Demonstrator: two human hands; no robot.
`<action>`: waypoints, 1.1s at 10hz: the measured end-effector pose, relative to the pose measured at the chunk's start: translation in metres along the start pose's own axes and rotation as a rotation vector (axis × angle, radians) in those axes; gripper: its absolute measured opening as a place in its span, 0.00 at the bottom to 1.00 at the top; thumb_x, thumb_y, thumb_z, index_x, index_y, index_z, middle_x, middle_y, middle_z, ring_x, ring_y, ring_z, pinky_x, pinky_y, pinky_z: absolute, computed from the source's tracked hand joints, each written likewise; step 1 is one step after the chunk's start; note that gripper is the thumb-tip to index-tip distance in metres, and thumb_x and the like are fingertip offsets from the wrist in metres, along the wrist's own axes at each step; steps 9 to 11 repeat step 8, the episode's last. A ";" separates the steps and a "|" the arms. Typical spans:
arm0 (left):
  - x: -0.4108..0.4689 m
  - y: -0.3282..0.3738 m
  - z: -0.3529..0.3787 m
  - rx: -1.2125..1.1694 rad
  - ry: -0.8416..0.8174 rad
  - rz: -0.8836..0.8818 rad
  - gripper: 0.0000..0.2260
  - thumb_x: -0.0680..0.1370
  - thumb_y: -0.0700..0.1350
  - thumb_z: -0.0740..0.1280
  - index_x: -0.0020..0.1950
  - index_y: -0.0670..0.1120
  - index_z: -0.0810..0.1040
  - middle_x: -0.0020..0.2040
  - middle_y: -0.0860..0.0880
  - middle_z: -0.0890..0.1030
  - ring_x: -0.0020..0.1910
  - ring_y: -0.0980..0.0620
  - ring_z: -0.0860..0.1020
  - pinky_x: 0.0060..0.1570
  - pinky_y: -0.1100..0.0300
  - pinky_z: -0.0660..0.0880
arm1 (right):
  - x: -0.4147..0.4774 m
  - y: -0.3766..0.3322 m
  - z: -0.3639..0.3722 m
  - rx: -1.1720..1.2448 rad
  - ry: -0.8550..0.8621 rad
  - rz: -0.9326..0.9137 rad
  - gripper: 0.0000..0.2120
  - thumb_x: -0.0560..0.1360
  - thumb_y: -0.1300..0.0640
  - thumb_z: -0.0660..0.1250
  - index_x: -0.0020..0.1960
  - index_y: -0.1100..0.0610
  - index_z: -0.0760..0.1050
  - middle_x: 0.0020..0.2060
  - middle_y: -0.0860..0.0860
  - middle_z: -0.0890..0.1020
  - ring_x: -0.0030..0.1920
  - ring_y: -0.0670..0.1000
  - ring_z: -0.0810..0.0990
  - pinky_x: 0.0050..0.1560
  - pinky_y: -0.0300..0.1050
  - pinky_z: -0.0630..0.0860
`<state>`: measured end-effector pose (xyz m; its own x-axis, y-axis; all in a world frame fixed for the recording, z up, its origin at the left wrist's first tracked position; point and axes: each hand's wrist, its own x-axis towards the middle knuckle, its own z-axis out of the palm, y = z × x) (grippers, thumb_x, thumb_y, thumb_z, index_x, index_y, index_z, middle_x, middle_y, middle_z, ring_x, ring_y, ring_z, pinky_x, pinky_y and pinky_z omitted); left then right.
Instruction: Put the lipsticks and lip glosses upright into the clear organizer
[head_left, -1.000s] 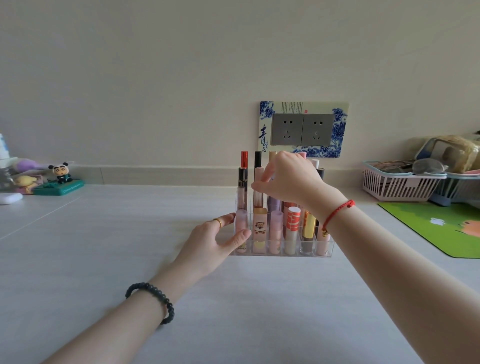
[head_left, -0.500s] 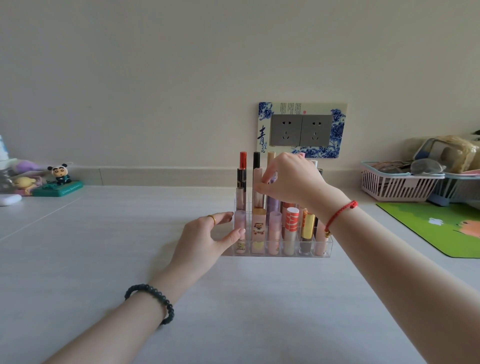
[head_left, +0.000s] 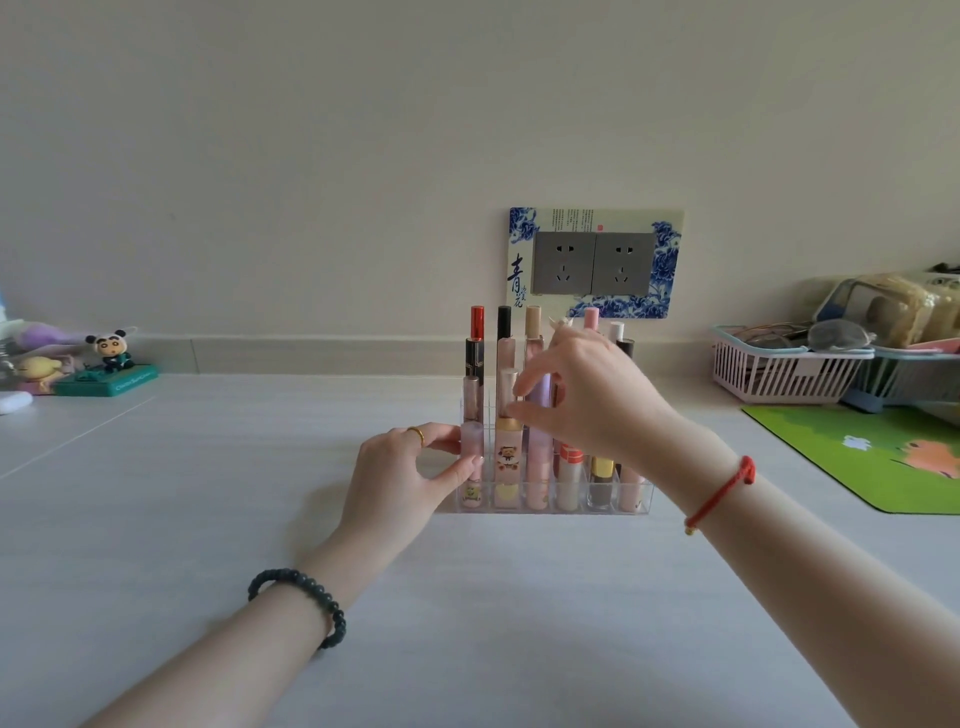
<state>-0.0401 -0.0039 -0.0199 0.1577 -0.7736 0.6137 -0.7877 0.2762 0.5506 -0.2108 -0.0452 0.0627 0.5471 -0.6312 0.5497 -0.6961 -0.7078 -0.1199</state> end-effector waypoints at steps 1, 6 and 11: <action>0.000 0.000 0.000 -0.021 -0.014 -0.013 0.05 0.70 0.48 0.72 0.45 0.52 0.82 0.38 0.61 0.82 0.46 0.58 0.80 0.50 0.72 0.68 | -0.008 -0.001 0.009 -0.053 -0.044 -0.035 0.10 0.71 0.46 0.67 0.49 0.49 0.80 0.35 0.40 0.64 0.47 0.46 0.65 0.57 0.46 0.68; 0.000 -0.001 0.002 -0.090 -0.022 -0.035 0.08 0.70 0.46 0.72 0.48 0.52 0.82 0.42 0.59 0.83 0.48 0.60 0.78 0.50 0.75 0.68 | -0.013 0.006 0.012 -0.011 -0.027 0.011 0.10 0.72 0.49 0.66 0.51 0.49 0.80 0.34 0.40 0.63 0.45 0.47 0.65 0.48 0.40 0.64; 0.000 -0.005 0.004 -0.100 -0.010 -0.053 0.09 0.70 0.47 0.72 0.50 0.52 0.82 0.44 0.59 0.83 0.50 0.58 0.79 0.52 0.69 0.69 | -0.016 0.017 0.000 0.028 0.011 0.074 0.09 0.72 0.50 0.67 0.49 0.50 0.80 0.33 0.39 0.64 0.41 0.46 0.65 0.46 0.39 0.65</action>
